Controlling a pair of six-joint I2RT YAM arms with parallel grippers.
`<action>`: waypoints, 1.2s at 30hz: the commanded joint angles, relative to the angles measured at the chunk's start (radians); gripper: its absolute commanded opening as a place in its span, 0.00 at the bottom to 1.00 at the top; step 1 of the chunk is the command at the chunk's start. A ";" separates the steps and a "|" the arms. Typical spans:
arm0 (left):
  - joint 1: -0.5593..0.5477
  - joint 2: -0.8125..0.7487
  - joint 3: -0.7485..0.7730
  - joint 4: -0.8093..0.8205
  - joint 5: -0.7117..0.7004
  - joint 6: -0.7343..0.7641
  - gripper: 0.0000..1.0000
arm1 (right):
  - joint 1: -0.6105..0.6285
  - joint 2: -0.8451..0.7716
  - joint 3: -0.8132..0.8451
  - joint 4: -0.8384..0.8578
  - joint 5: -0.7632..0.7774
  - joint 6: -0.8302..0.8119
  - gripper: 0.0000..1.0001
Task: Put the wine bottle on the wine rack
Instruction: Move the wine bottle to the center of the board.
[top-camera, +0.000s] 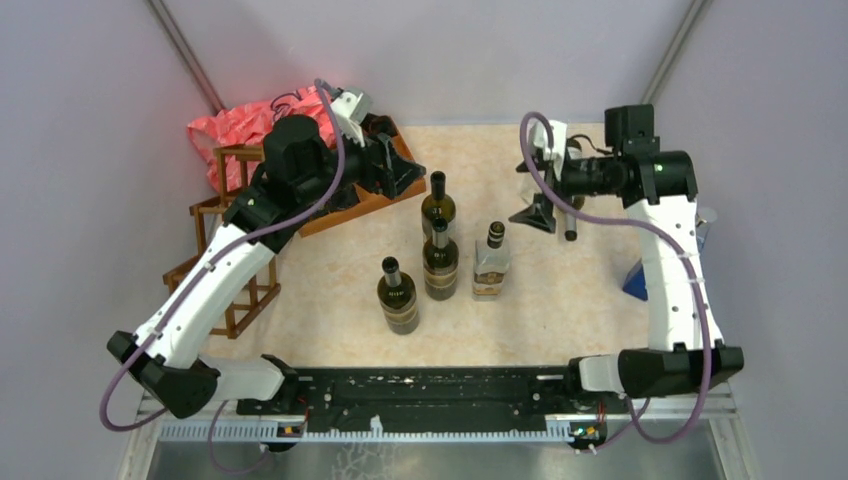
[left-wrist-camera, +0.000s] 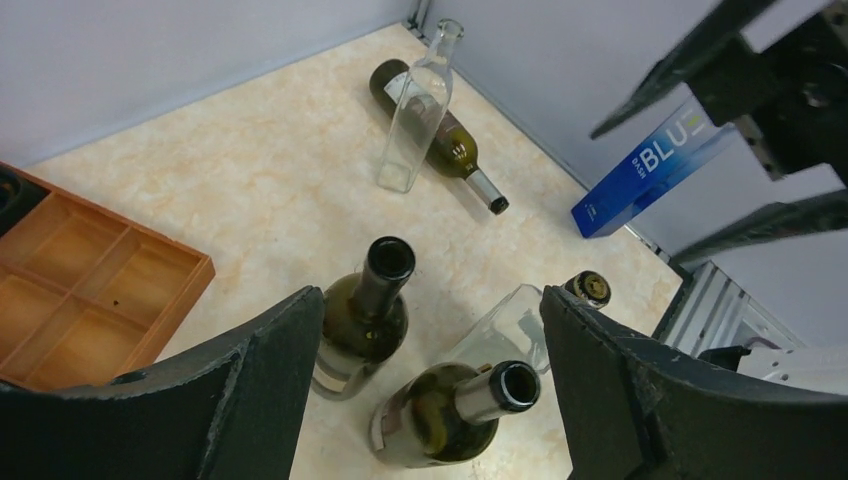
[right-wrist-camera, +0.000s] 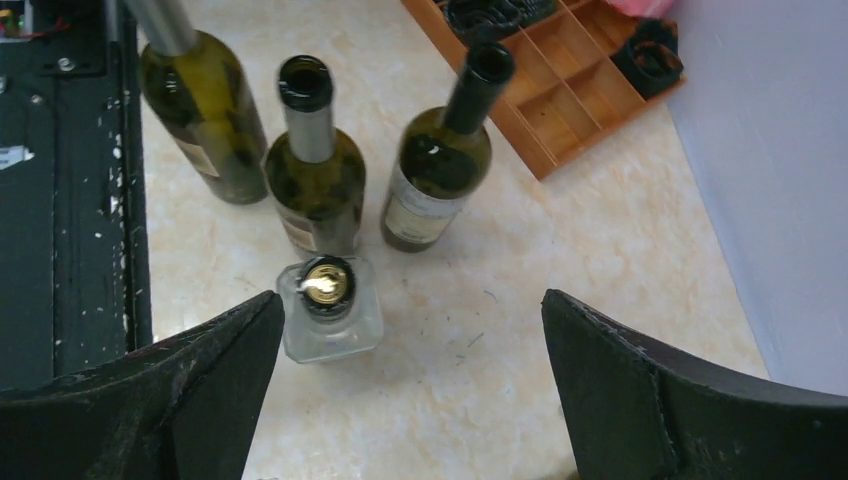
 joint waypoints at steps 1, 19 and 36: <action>0.076 0.019 -0.007 0.012 0.249 0.025 0.85 | 0.020 -0.069 -0.034 -0.142 -0.107 -0.239 0.99; 0.095 0.152 -0.225 0.245 0.414 0.398 0.90 | 0.217 -0.028 -0.252 0.053 0.088 -0.066 0.82; 0.098 0.322 -0.199 0.373 0.517 0.389 0.57 | 0.247 -0.036 -0.326 0.140 0.084 -0.025 0.50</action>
